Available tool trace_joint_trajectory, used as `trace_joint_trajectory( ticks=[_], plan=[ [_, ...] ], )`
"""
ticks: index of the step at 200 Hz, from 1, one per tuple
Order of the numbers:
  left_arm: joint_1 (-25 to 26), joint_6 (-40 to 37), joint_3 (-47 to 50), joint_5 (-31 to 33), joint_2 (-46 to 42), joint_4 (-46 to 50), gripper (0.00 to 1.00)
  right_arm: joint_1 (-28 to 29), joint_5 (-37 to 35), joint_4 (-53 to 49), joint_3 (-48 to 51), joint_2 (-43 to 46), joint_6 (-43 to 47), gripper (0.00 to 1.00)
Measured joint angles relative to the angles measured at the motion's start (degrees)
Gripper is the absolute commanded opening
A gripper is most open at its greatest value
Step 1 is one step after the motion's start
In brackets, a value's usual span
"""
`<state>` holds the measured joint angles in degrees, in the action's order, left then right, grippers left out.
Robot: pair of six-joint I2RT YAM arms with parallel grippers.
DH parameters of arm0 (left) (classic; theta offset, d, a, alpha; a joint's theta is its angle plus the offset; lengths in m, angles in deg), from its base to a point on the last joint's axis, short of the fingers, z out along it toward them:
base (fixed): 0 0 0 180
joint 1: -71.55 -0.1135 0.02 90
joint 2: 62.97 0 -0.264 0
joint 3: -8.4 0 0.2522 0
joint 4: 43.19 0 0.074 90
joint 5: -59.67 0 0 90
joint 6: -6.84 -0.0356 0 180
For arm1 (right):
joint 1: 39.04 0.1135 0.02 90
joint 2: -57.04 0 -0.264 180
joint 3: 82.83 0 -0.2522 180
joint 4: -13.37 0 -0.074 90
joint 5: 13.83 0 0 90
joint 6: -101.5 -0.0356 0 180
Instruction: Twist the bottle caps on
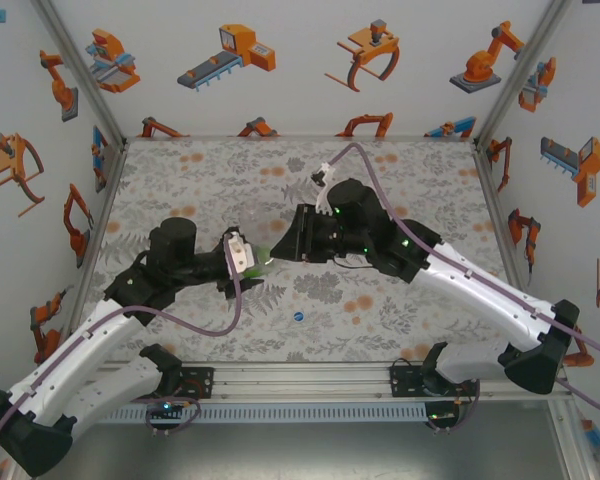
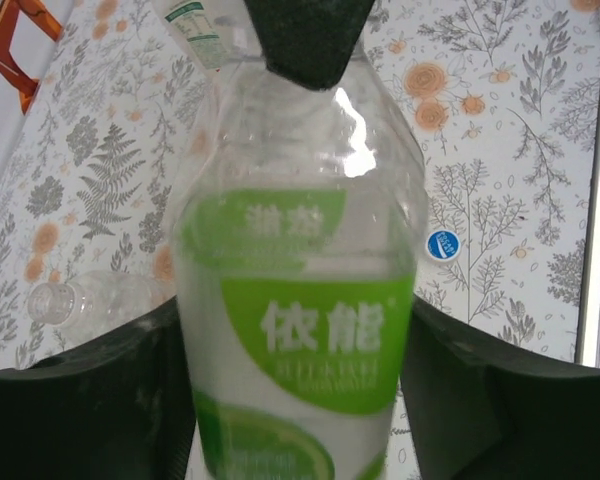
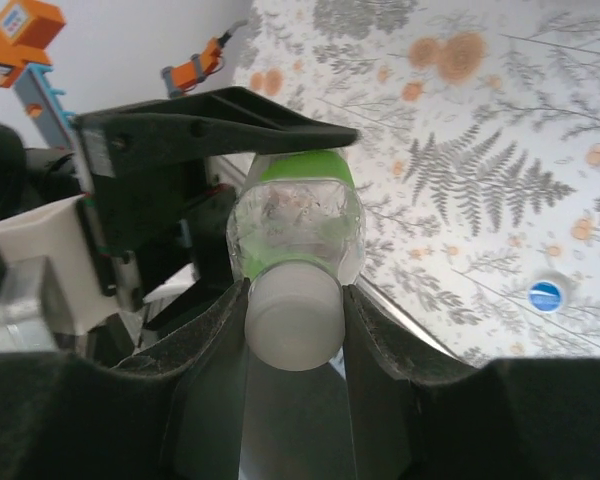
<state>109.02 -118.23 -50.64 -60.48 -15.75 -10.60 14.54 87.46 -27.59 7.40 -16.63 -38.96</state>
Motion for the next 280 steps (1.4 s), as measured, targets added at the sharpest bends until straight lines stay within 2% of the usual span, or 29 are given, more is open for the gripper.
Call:
trace_joint_trajectory(
  ticks=[81, 145, 196, 280],
  plan=[
    [0.0, 0.39, 0.07, 1.66, -0.46, -0.44, 0.73, -9.09, -1.11, -14.1, -9.31, -6.08, 11.45, 0.1],
    [0.0, 0.59, 0.09, 2.01, -1.07, -0.59, 0.75, -15.37, -8.79, -28.04, -25.51, -20.65, 22.88, 0.1],
    [-0.26, 4.57, 0.09, 10.47, 0.04, -1.11, 0.75, -17.9, -13.99, -33.57, -35.32, -32.44, 28.83, 0.09],
    [-4.87, 14.73, -1.29, 20.28, 1.92, -1.84, 0.75, -21.44, -12.59, -34.56, -45.55, -47.21, 30.86, 0.09]
  ],
)
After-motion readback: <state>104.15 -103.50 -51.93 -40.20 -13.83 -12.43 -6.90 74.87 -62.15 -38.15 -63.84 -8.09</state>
